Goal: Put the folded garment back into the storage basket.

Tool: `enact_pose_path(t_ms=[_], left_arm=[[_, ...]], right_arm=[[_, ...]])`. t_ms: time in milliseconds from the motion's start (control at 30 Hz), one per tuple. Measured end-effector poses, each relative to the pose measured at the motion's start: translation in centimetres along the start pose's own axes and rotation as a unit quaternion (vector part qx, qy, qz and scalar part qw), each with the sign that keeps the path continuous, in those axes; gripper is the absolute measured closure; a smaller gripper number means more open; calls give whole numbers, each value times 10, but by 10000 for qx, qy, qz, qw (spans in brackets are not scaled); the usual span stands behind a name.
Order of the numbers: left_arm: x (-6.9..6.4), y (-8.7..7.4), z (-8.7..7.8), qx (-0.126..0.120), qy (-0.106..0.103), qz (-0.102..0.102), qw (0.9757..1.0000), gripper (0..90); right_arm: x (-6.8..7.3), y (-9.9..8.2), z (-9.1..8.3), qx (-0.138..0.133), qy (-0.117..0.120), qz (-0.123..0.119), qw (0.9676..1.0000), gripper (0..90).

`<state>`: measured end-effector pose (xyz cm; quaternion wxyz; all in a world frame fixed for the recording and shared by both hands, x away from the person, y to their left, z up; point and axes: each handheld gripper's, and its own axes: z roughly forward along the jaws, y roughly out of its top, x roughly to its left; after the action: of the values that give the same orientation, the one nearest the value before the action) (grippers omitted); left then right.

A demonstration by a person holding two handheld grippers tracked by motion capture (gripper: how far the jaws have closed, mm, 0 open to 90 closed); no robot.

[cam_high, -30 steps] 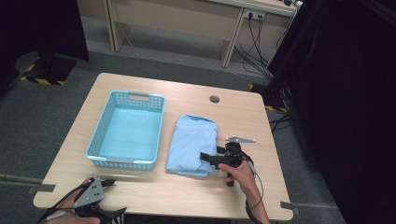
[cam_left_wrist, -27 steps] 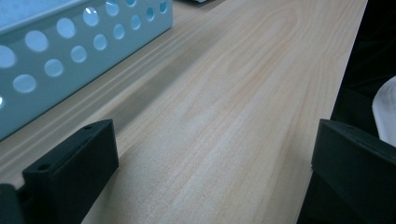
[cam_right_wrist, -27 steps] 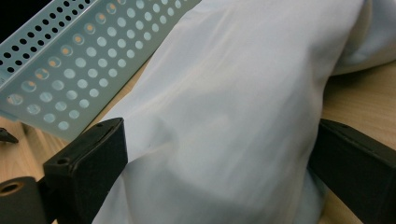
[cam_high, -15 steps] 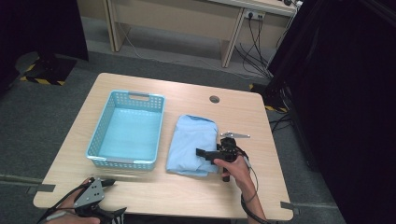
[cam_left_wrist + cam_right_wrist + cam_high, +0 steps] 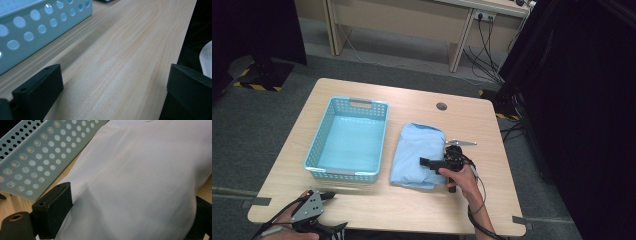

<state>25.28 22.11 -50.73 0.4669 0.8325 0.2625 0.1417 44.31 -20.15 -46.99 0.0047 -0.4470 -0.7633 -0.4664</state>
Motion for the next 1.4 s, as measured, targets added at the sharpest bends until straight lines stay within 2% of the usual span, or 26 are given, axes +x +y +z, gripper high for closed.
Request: enact_pose_path(t_ms=[467,667,967,1033,1133,1300,1400], left_arm=[[0,0,0,-2,-2,-7,10000,0],[0,0,0,-6,-3,-10,10000,0],[0,0,0,-3,-2,-11,10000,0],[0,0,0,-5,-2,-12,10000,0],[0,0,0,-4,-2,-13,10000,0],[0,0,0,-4,-2,-11,10000,0],[0,0,0,-2,-2,-11,10000,0]], right_arm=[[-1,6,6,21,2,24,10000,145],[0,8,11,86,5,-54,9999,170],[-2,15,15,145,31,130,9998,198],[-3,16,17,191,49,156,9997,262],[-4,14,19,221,109,45,9997,389],[-8,12,13,9,391,199,9990,594],[-6,11,11,-56,409,200,9989,658]])
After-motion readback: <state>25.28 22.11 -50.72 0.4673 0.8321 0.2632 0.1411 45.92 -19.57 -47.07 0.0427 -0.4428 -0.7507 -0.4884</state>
